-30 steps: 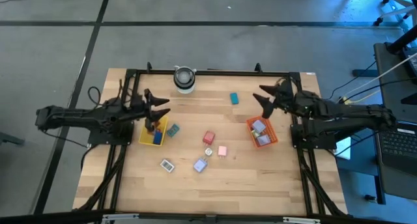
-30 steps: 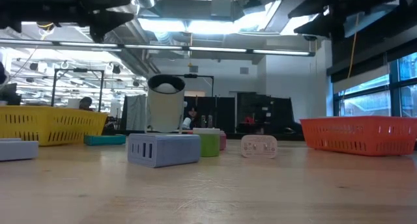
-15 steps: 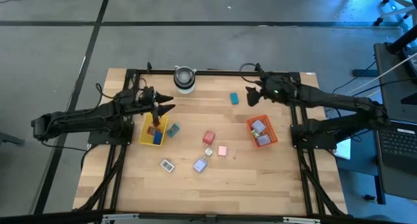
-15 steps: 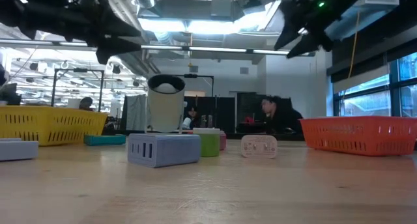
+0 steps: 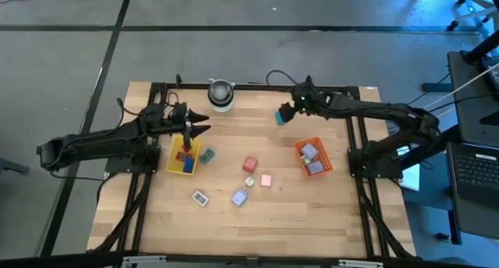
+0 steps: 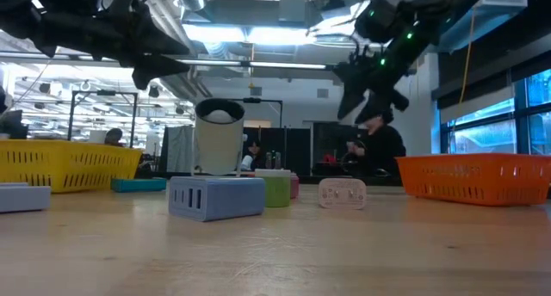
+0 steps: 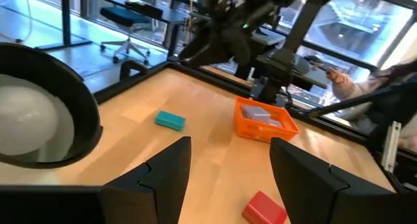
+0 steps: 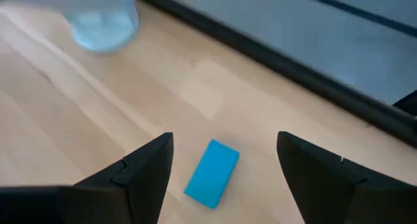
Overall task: Pick & Place Office items
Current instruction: Put the top light blue digital clock into the yellow basket
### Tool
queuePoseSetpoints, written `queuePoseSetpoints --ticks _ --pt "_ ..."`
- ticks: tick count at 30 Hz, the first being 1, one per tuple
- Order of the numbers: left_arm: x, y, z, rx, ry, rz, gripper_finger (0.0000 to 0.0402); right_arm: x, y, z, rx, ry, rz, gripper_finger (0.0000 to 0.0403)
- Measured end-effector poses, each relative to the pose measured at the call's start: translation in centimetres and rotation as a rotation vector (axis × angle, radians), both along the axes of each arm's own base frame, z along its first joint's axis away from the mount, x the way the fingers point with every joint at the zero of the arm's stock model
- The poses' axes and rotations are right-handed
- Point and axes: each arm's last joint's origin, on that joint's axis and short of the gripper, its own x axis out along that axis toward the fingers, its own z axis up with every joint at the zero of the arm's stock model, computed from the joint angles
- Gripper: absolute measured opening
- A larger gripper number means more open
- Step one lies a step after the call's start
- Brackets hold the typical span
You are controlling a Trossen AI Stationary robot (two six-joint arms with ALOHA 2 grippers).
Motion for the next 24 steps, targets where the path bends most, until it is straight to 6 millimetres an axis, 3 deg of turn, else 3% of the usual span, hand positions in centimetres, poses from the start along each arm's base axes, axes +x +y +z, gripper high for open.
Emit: queuePoseSetpoints --ticks 11,24 --pt "0.0 -0.1 0.0 0.010 0.002 -0.047 0.0204 1.5 -1.2 -4.9 0.120 0.114 -0.033 0.0312" --pt "0.0 -0.2 0.0 -0.006 -0.001 -0.077 0.0204 2.9 -1.3 -7.9 0.216 0.083 -0.117 0.0311"
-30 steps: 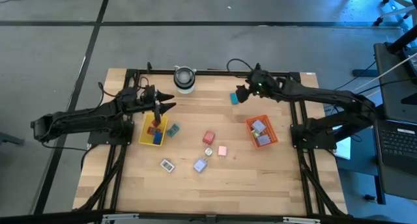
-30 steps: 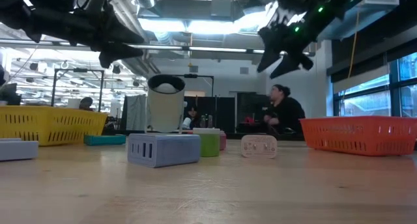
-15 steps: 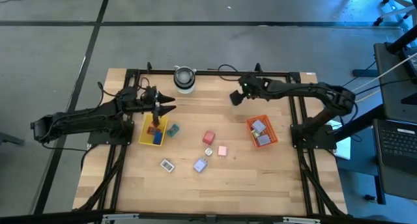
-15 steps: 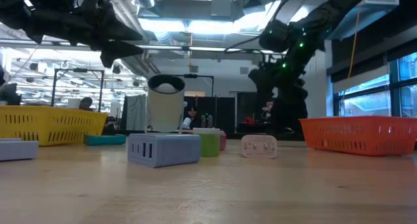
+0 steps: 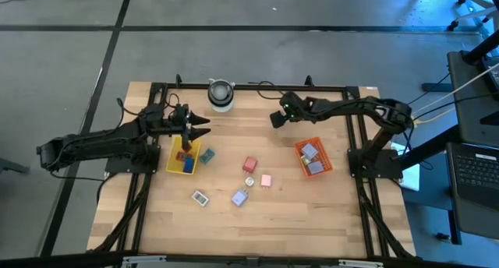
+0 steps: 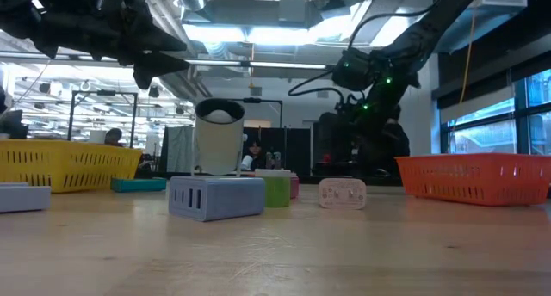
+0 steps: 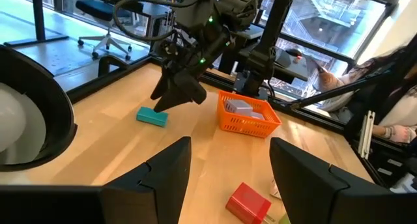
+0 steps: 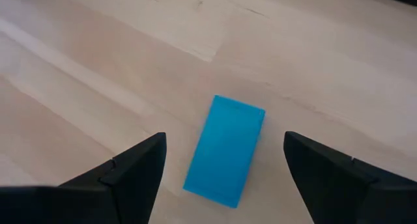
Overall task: Pick & Place Office items
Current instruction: Put the top light blue digital clock into the yellow basket
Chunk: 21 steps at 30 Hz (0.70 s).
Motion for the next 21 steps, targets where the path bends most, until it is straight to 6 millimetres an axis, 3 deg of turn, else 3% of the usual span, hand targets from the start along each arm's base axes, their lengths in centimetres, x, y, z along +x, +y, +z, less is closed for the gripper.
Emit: queuePoseSetpoints --ticks 21 --pt "0.0 0.0 0.0 -0.011 -0.002 0.000 0.0204 1.7 0.7 -2.9 0.040 0.046 -0.022 0.0288"
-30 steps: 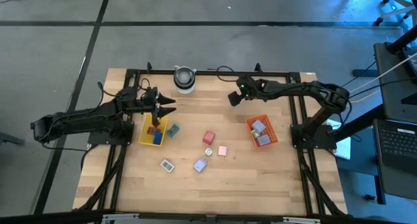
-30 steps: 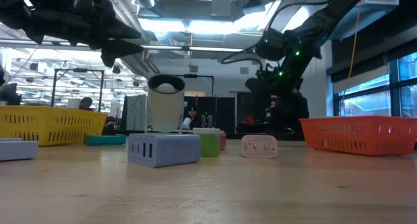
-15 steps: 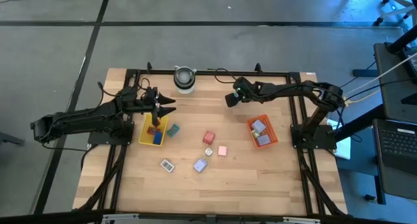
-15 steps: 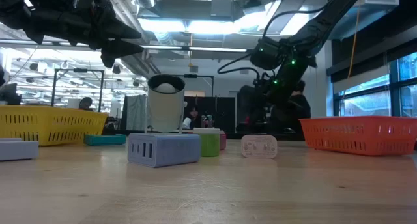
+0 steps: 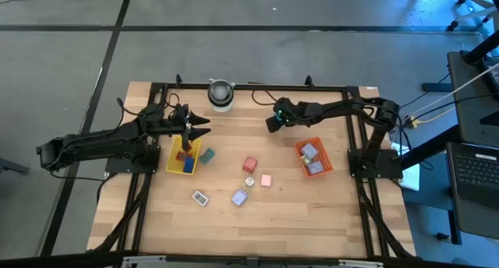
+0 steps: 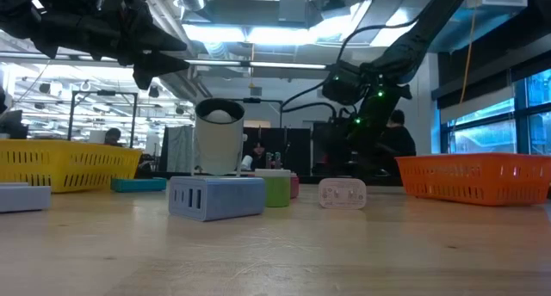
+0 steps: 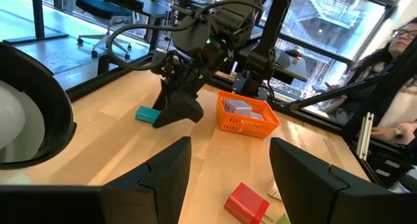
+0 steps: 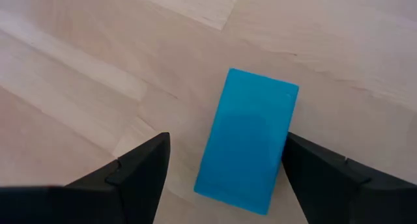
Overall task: Pick & Place Office items
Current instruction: Put the top light blue digital clock into the yellow basket
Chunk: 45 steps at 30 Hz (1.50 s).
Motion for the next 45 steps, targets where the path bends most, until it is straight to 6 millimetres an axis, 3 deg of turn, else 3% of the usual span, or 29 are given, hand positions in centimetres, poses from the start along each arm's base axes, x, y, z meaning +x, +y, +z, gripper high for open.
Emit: queuePoseSetpoints --ticks 9,24,31,36,45 --pt "0.0 -0.1 0.0 -0.007 -0.002 -0.032 0.0204 0.3 0.0 -0.2 -0.014 0.019 -0.002 0.0274" --pt "0.0 -0.1 0.0 -0.040 -0.008 -0.028 0.0204 0.0 0.1 -0.4 -0.003 0.064 0.015 0.0162" --pt "0.0 -0.1 0.1 -0.079 -0.020 -0.023 0.0204 -0.1 0.2 -0.2 -0.010 0.074 0.049 0.0159" --pt "0.0 -0.1 0.1 -0.103 -0.024 -0.021 0.0204 -0.7 0.7 0.9 -0.009 0.094 0.089 0.0159" --pt "0.0 -0.1 0.6 -0.151 -0.081 -0.033 0.0204 -2.1 1.4 5.7 -0.082 0.041 0.126 0.0159"
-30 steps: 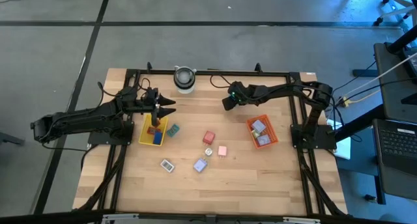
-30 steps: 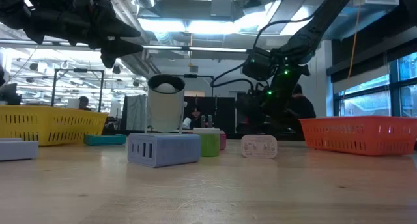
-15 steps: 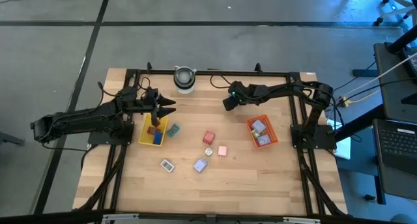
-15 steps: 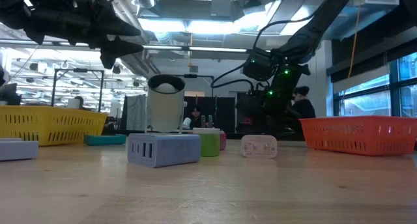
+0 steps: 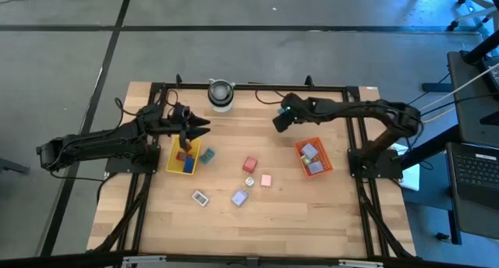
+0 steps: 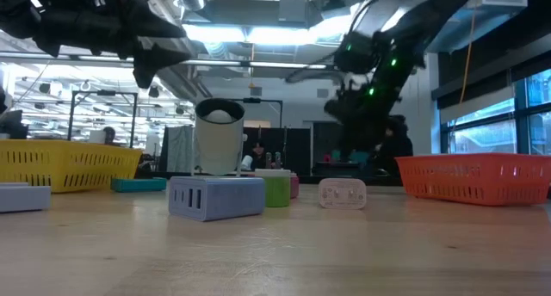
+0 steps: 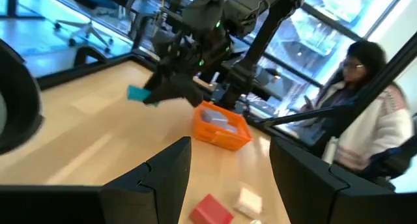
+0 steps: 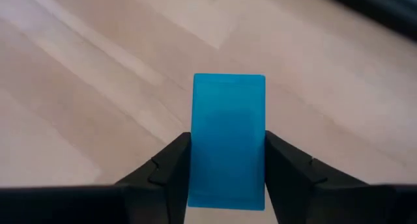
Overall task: Pick & Place Office items
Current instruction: Put the top light blue digital clock into the yellow basket
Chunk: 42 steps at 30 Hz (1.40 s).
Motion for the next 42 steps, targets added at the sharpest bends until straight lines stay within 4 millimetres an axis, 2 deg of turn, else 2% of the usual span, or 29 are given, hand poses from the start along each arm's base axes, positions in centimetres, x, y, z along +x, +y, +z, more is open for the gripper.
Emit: queuePoseSetpoints --ticks 6,13,19,25,31,42 --pt "0.0 -0.2 0.5 -0.043 -0.053 -0.056 0.0204 -1.2 2.0 4.4 -0.068 -0.104 0.056 0.0159" --pt "0.0 -0.2 1.4 -0.092 -0.148 -0.079 0.0204 -2.7 6.3 8.3 -0.183 -0.169 0.112 0.0159" --pt "0.3 -0.5 2.1 -0.145 -0.170 -0.099 0.0204 -2.5 10.3 11.8 -0.281 -0.175 0.190 0.0159" --pt "1.8 -1.0 4.0 -0.154 -0.163 -0.168 0.0206 -2.5 13.6 14.8 -0.403 -0.207 0.253 0.0159" --pt "4.2 -1.0 4.7 -0.250 -0.087 -0.178 0.0216 -1.9 16.1 14.5 -0.494 -0.161 0.316 0.0159" --pt "6.7 -0.5 2.9 -0.332 0.012 -0.121 0.0218 2.7 22.0 10.5 -0.713 0.060 0.483 0.0158"
